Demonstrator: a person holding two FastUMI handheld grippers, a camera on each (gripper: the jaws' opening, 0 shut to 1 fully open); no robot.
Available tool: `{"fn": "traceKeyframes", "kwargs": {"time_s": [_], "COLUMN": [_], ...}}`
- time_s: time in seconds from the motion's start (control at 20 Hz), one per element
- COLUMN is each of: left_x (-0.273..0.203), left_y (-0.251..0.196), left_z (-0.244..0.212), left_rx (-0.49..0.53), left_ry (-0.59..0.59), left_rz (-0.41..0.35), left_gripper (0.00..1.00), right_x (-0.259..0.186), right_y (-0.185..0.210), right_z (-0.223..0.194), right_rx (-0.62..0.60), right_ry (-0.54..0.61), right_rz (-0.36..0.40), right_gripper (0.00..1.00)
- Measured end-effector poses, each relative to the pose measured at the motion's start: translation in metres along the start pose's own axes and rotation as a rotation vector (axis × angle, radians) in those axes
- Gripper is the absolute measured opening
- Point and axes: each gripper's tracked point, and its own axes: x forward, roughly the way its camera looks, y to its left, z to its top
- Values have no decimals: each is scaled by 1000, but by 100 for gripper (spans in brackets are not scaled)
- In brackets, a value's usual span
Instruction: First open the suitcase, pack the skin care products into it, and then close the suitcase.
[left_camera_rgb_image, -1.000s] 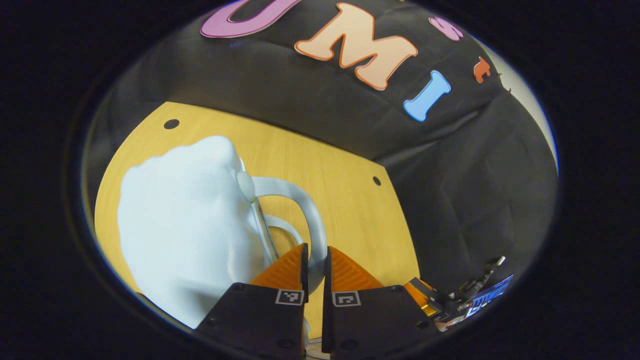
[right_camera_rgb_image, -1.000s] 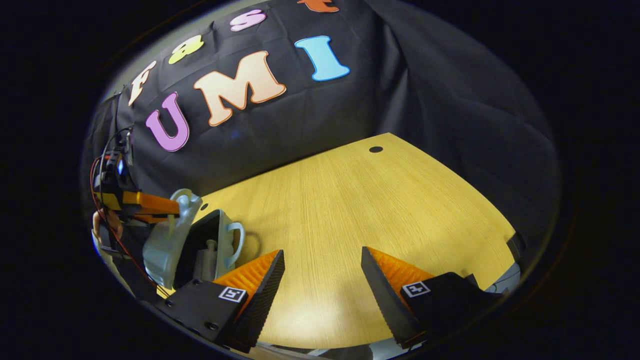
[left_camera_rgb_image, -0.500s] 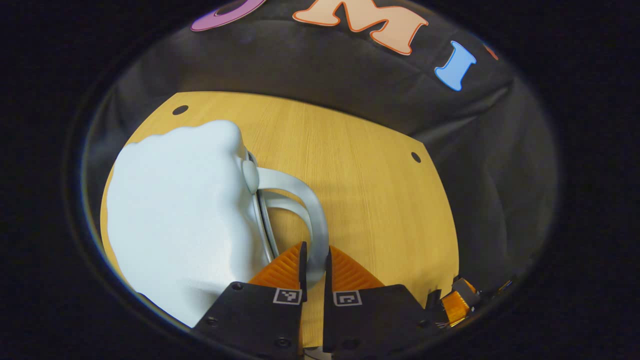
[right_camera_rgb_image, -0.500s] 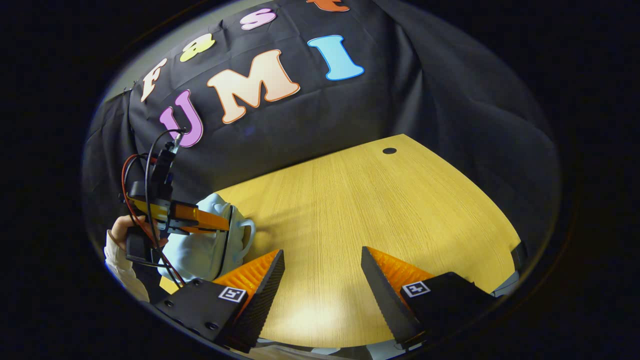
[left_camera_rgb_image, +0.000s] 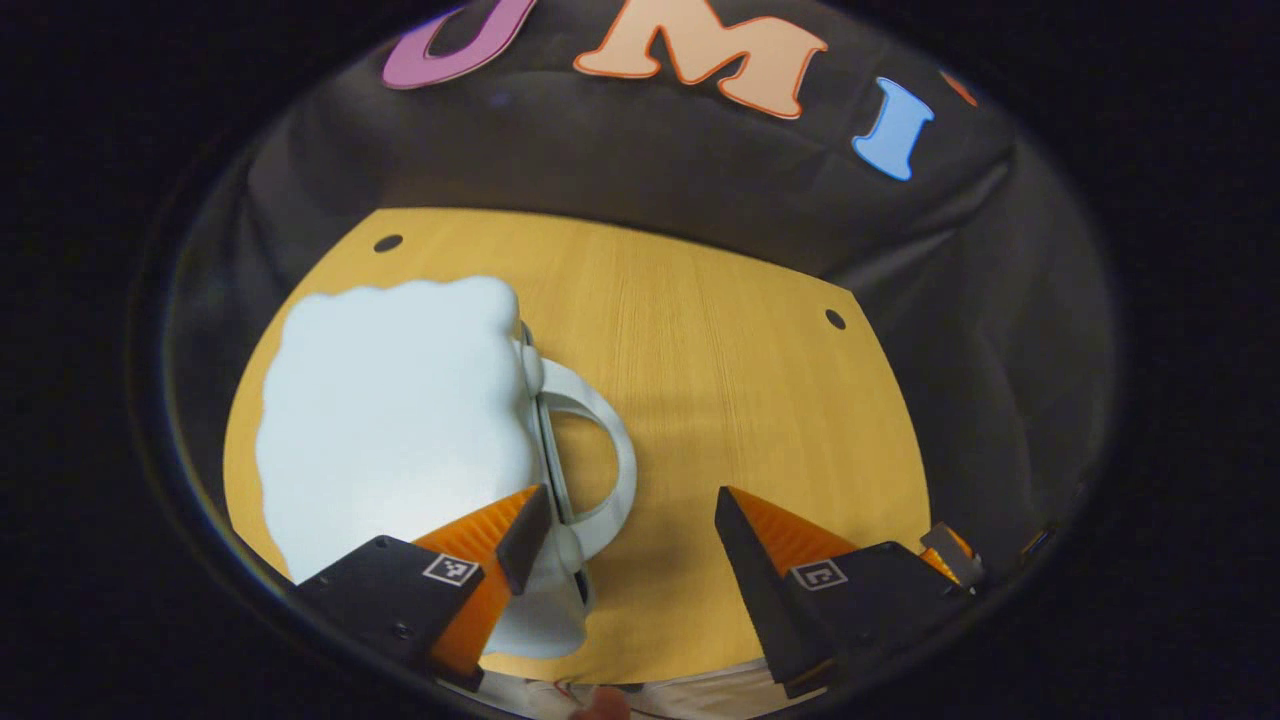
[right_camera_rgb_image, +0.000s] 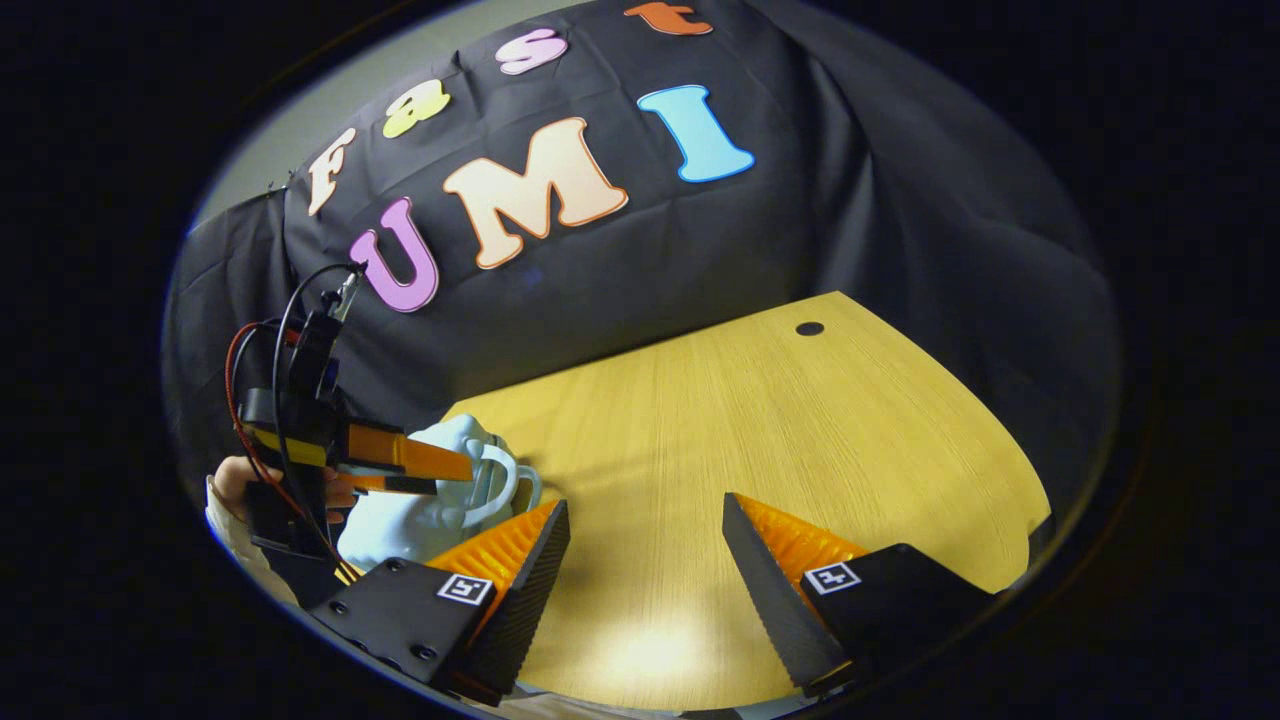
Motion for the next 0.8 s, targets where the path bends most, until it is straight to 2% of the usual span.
{"fn": "traceKeyframes", "kwargs": {"time_s": [0.2,0.3,0.4,0.55,0.8], "left_x": [-40,-63,-90,-126,-161], "left_y": [-5,-9,-17,-23,-30], "left_z": [-2,7,23,34,28], "left_rx": [82,124,164,149,157], "left_ry": [-57,-145,-285,-438,-511], "left_rz": [24,44,54,46,40], "left_gripper": [95,97,97,96,96], "right_x": [-8,-15,-25,-42,-64], "right_y": [15,25,36,58,82], "right_z": [13,22,33,51,65], "right_rx": [-23,-29,-48,-82,-97], "right_ry": [-42,-71,-114,-190,-262], "right_rz": [52,79,107,160,215], "right_gripper": [97,97,97,97,97]}}
